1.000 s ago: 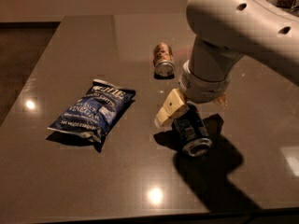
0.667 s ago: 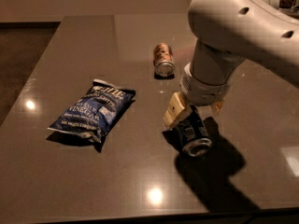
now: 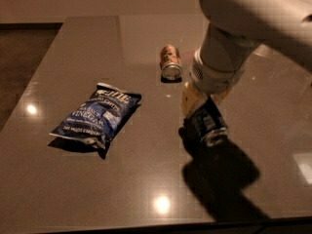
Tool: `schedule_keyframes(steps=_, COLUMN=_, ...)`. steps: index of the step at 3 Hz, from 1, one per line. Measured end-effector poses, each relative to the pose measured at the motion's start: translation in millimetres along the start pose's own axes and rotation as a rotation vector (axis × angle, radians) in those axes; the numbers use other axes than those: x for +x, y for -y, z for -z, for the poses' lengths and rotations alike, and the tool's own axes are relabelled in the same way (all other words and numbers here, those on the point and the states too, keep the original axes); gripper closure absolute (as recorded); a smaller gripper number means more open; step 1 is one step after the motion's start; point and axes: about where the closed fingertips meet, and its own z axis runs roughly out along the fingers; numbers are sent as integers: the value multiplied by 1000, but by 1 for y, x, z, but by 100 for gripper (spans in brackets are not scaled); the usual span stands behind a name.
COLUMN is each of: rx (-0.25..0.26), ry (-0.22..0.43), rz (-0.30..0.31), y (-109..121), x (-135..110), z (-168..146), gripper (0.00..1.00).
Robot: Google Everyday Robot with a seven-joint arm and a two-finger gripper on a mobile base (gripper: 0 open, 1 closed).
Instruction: Place pepsi can upright
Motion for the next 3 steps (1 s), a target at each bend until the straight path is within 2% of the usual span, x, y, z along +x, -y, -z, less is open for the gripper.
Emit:
schedule_keyframes(steps=1, rx=41, ry=64, rz=81, y=10, x=-23, z=22, gripper=97)
schedule_keyframes(steps=2, rx=49, ry=170, rz=162, y=19, x=-41, z=44, gripper=100)
schedule_keyframes(steps=3, rx=35, ry=287, rz=248, y=22, x=-51, z=55, gripper=100)
